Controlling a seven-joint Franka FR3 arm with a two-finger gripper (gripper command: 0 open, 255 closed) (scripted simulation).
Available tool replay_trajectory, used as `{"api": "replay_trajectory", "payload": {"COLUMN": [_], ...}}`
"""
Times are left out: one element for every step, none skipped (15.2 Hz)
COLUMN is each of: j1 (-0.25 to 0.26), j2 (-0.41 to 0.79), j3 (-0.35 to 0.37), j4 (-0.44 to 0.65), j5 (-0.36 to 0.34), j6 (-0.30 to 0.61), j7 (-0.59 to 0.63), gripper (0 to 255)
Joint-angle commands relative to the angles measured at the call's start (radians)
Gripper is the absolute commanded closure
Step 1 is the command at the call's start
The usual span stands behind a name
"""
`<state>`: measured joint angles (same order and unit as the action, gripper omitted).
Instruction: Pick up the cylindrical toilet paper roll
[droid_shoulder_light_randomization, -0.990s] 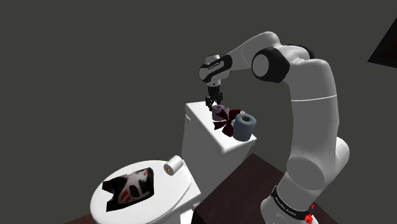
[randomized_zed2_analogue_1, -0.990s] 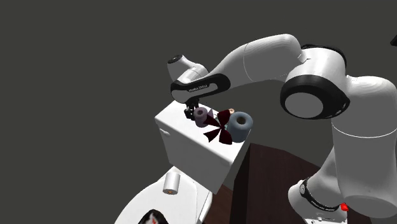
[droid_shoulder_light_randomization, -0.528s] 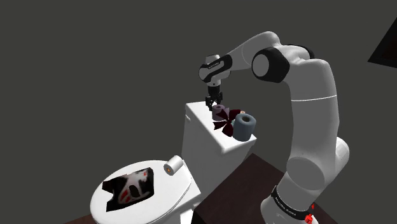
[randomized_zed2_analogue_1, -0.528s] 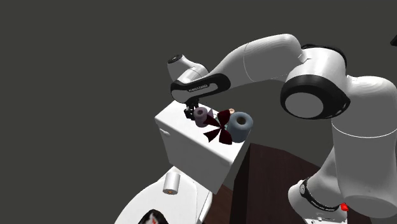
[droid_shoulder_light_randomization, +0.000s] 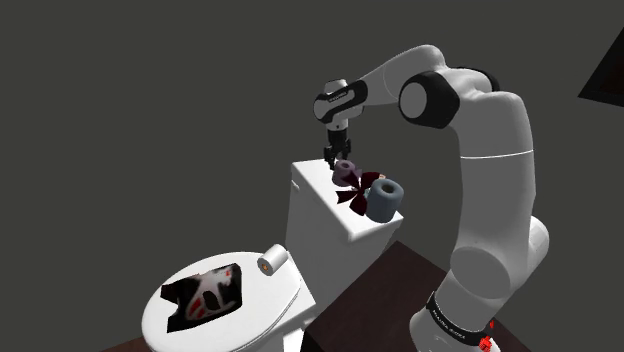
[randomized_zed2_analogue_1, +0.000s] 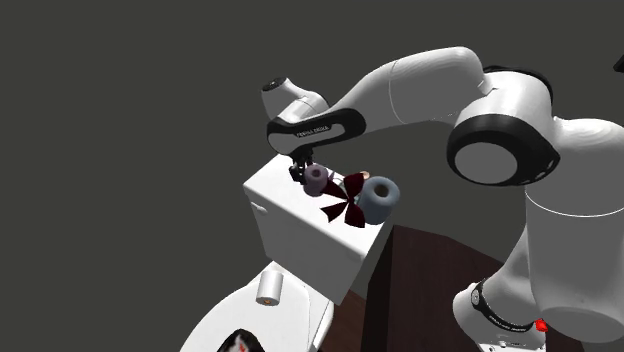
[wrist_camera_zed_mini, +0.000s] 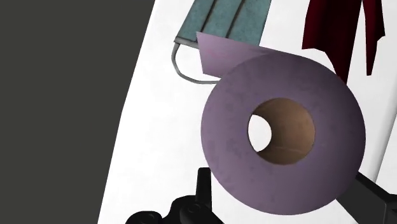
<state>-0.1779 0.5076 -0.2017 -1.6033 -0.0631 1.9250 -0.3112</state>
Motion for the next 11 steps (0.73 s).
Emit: {"api": "replay_trajectory", "payload": {"j1": [0.001,0.001,0.002,0.002,0.002,0.002,0.003,0.003,0.003,0.003,0.003], "j2": [-0.010,-0.016,-0.021,-0.025,-0.030,-0.035,-0.039,-0.043,-0.047,-0.048,-0.047], "j3": [-0.001,-0.001,-0.002,-0.002,-0.003,-0.003,-0.003,-0.004,-0.004,-0.004,-0.004], "j4": [0.015,0.021,0.027,0.033,0.040,0.047,0.054,0.061,0.069,0.070,0.070], "j5": [-0.001,-0.002,-0.002,-0.003,-0.003,-0.004,-0.004,-0.005,-0.005,-0.005,-0.005], "j6": [-0.025,-0.036,-0.047,-0.058,-0.070,-0.081,-0.092,-0.104,-0.115,-0.117,-0.117], "j7": [-0.001,-0.002,-0.003,-0.004,-0.005,-0.006,-0.007,-0.008,-0.009,-0.009,-0.009], "gripper": [255,255,255,255,255,255,255,255,255,255,255]}}
